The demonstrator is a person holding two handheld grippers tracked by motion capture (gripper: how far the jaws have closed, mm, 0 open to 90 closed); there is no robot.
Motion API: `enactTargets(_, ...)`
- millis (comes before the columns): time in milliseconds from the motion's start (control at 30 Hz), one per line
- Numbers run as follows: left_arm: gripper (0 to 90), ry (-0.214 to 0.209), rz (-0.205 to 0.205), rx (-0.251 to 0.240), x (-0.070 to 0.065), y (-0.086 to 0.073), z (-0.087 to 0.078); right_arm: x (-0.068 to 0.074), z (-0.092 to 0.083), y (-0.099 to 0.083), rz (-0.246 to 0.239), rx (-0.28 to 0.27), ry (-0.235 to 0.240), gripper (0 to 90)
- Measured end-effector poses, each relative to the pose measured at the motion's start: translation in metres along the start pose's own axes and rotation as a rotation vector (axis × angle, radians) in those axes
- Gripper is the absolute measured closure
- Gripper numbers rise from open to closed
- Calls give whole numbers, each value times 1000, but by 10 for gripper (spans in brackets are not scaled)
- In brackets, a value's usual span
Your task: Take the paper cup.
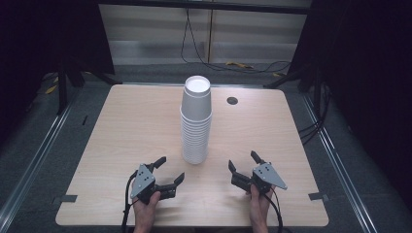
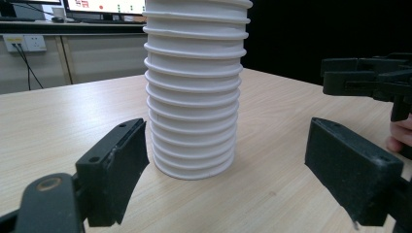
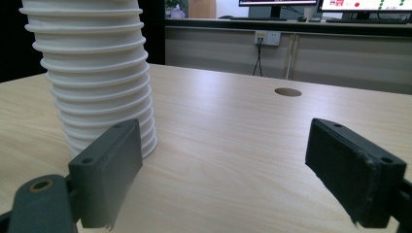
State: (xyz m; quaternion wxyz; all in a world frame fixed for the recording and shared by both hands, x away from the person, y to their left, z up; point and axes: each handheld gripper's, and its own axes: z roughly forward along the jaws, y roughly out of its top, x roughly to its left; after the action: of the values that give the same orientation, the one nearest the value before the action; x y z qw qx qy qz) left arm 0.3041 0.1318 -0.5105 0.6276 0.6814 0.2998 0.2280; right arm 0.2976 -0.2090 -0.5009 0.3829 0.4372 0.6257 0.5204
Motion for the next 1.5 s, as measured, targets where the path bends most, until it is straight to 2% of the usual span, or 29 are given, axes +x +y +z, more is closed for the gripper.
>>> enactTargets(33,156,-3,-12,-3,0,0,0,-1,0,0,7,0,11,132)
enactTargets(67,155,-5,-15,-3,1,0,0,-1,0,0,13,-3,1,132)
enactTargets(167,155,-7,-12,-2,0,0,0,-2,-1,0,28,-1,2,130)
enactTargets(400,155,-5,-8,4,1,0,1,-1,-1,0,18,-3,-3,134)
enactTargets(467,155,-3,-8,4,0,0,1,-1,-1,0,28,-2,-1,128)
enactTargets(500,155,2,3,7,1,0,1,-2,-2,0,34,-4,12,129)
enactTargets(633,155,-8,-13,-2,1,0,0,-3,-1,0,55,4,49,132)
enactTargets(767,156,-7,-11,-2,0,0,0,-3,0,1,74,19,97,134)
enactTargets(833,156,-8,-14,-2,1,0,0,-2,0,2,81,23,106,135)
enactTargets(967,156,-11,-13,-2,1,0,0,-2,0,6,91,14,143,147)
enactTargets(1000,156,-11,-14,-3,1,0,0,-2,0,8,104,15,162,173)
enactTargets(1033,156,-11,-14,-2,1,0,0,-3,1,9,132,33,212,226)
enactTargets(1067,156,-10,-13,-2,1,0,0,-3,1,11,135,38,234,234)
enactTargets(1167,156,-12,-11,-3,1,0,0,0,0,15,119,27,223,165)
enactTargets(1367,156,-12,-13,-3,1,0,0,0,-1,24,116,16,251,166)
enactTargets(1500,155,-27,-6,-4,1,0,-1,-1,0,30,107,17,281,166)
